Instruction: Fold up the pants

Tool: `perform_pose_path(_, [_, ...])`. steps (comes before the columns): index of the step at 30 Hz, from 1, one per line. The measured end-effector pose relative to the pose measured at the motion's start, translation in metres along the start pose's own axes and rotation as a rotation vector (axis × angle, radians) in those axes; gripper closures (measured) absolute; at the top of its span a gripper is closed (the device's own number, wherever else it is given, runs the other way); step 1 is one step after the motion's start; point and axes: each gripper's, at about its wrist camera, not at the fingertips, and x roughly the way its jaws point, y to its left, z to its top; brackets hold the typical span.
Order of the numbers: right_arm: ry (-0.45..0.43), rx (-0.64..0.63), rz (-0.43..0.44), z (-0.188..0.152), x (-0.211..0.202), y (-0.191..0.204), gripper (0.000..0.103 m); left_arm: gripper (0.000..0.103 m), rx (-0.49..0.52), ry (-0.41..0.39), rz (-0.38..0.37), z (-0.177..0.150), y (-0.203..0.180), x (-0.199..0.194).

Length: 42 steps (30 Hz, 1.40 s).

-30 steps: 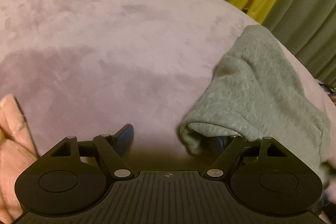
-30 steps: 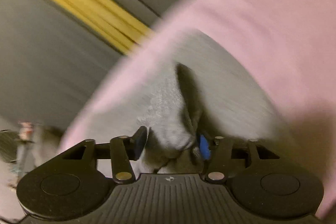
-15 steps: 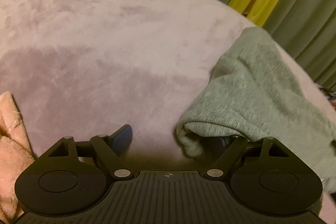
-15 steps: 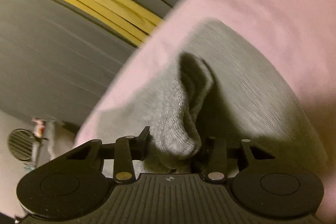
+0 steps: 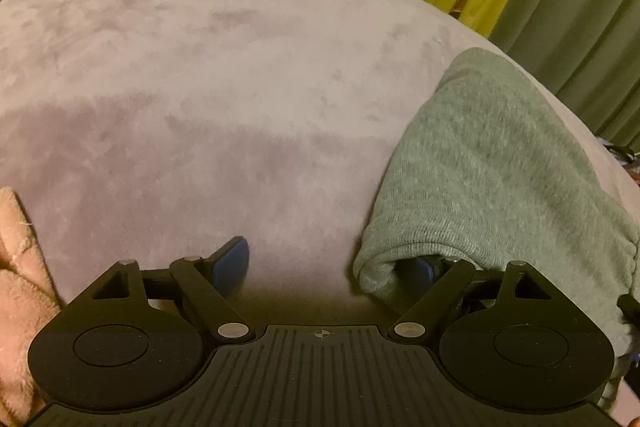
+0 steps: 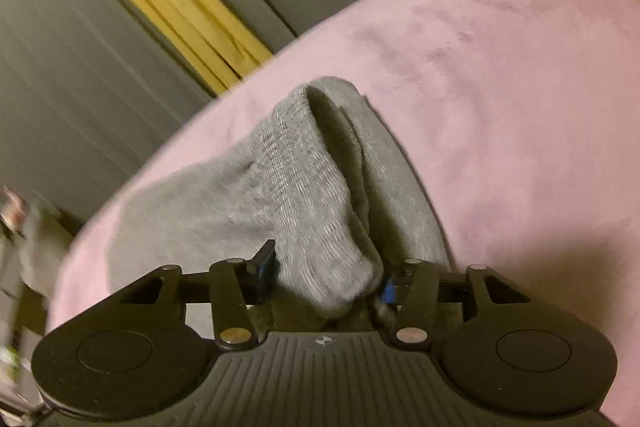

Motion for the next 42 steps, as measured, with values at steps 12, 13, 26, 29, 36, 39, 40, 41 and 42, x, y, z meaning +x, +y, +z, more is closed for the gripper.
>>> perform_pose_path(12, [0.014,-0.160,-0.050,-0.011,0.004,0.018,0.045,0.016,0.022,0.010,0.031,-0.001,-0.005,0.003])
perform_pose_path(13, [0.008,-0.168,-0.053,-0.012,0.003,0.019,0.047,0.016,0.025,0.010,0.034,-0.001,-0.006,0.003])
perform_pose_path(26, [-0.063,-0.309,-0.113,-0.019,-0.016,0.048,0.061,0.016,0.022,0.016,0.045,0.000,-0.006,0.002])
perform_pose_path(29, [-0.078,-0.293,-0.082,-0.012,-0.023,0.049,0.063,0.016,0.013,0.016,0.036,0.001,-0.004,0.001])
perform_pose_path(36, [-0.114,-0.301,-0.056,-0.006,-0.033,0.055,0.063,0.016,-0.001,-0.013,0.001,0.000,0.001,-0.007])
perform_pose_path(39, [-0.143,-0.310,-0.049,-0.003,-0.040,0.056,0.063,0.016,-0.002,-0.022,-0.019,0.000,0.002,-0.012])
perform_pose_path(40, [-0.154,-0.311,-0.051,-0.001,-0.042,0.056,0.063,0.016,0.001,-0.026,-0.031,0.000,0.003,-0.014])
perform_pose_path(41, [-0.164,-0.312,-0.053,0.000,-0.044,0.055,0.063,0.016,0.005,-0.031,-0.041,-0.001,0.003,-0.016])
perform_pose_path(42, [-0.173,-0.315,-0.058,0.002,-0.046,0.054,0.063,0.016,0.011,-0.033,-0.048,-0.001,0.003,-0.018])
